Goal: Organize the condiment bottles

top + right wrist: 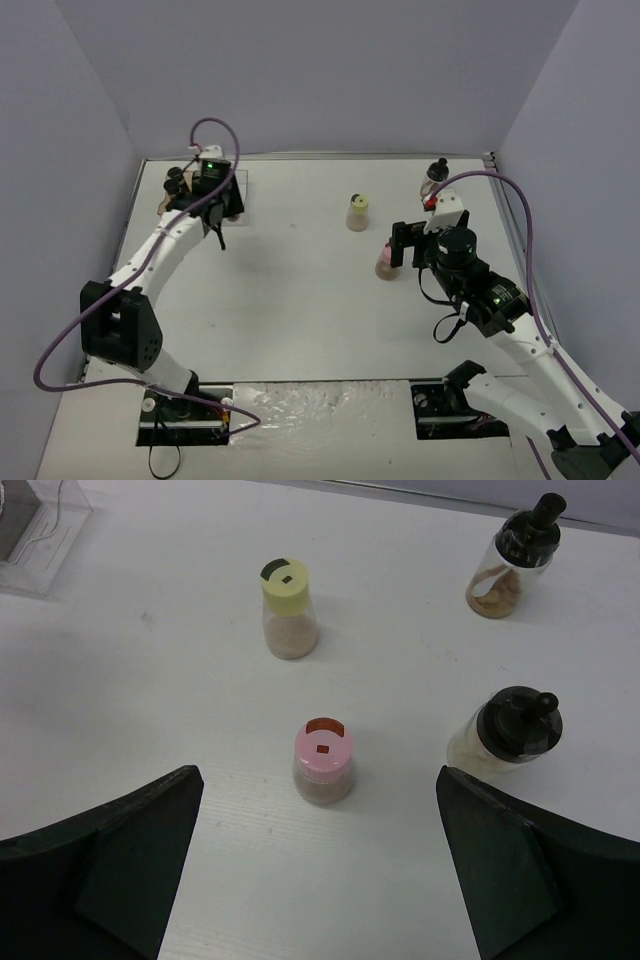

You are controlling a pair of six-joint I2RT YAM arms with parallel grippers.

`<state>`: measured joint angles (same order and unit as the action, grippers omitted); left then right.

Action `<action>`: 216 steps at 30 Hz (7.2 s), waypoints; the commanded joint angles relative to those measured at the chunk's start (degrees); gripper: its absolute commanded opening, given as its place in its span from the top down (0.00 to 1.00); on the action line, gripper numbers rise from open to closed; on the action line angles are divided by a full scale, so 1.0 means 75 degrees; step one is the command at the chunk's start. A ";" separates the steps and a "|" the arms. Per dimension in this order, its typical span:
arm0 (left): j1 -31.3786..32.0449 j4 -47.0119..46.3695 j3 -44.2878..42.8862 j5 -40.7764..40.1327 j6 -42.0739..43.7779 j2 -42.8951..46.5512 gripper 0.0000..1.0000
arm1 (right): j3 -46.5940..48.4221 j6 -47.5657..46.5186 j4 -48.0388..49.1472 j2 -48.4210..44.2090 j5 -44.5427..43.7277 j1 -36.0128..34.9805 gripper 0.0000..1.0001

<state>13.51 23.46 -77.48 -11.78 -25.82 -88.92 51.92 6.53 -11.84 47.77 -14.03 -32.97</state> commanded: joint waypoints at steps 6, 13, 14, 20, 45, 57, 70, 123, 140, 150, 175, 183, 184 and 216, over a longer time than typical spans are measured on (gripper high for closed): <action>-0.2155 -0.0283 -0.1211 0.0669 0.1452 -0.0651 0.93 | 0.0003 -0.0273 0.0407 0.0028 0.0442 0.0037 0.00; -0.2820 -0.0895 -0.1714 0.0885 0.1883 -0.1422 0.94 | -0.0069 -0.0332 0.0467 -0.0056 0.0581 0.0048 0.00; -0.2868 -0.0975 -0.1753 0.0917 0.1931 -0.1533 0.94 | -0.0077 -0.0332 0.0475 -0.0072 0.0581 0.0048 0.00; -0.3044 -0.0972 -0.2091 0.1066 0.1955 -0.2099 0.94 | -0.0125 -0.0355 0.0477 -0.0041 0.0534 0.0037 0.00; -0.3079 -0.0944 -0.2378 0.1277 0.1919 -0.3236 0.75 | -0.0260 -0.0320 0.0545 0.0070 0.0499 0.0037 0.00; -0.3081 -0.0510 -0.2444 0.1270 0.1820 -0.3188 0.26 | -0.0256 -0.0295 0.0560 0.0076 0.0489 0.0037 0.00; -0.1242 0.0114 -0.1852 0.2288 0.0969 -0.0612 0.03 | -0.0152 -0.0276 0.0629 0.0017 0.0512 0.0037 0.00; 0.2724 -0.5928 -0.1759 0.1141 0.1849 -0.3462 0.65 | -0.0160 0.0153 0.0597 -0.0501 0.0894 0.0037 0.00; -0.1019 -0.5309 -0.0311 0.0741 0.1680 -0.1294 0.66 | -0.0290 0.0125 0.1089 -0.0016 0.1164 0.0025 0.00; -0.1635 -0.5796 -0.0871 0.1474 0.1581 -0.2247 0.66 | -0.0358 0.0079 0.1121 0.0030 0.1016 0.0025 0.00; -0.1767 -0.6409 -0.1516 0.1429 0.2083 -0.3669 0.64 | -0.0454 -0.0027 0.1168 0.0252 0.0839 0.0037 0.00; -0.1767 -0.6521 -0.1670 0.1447 0.2206 -0.4028 0.60 | -0.0570 -0.0022 0.1267 0.0416 0.0740 0.0037 0.00; -0.1767 -0.6539 -0.1657 0.1441 0.2225 -0.4047 0.58 | -0.0596 -0.0003 0.1298 0.0430 0.0699 0.0037 0.00; -0.0559 -0.0722 -0.1359 0.2007 0.1321 -0.0004 0.03 | -0.0584 0.1551 0.2492 0.4896 -0.0263 0.0576 0.14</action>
<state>9.16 5.83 -85.54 -0.07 -14.25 -96.02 46.41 17.42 -0.23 82.43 -13.68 -29.23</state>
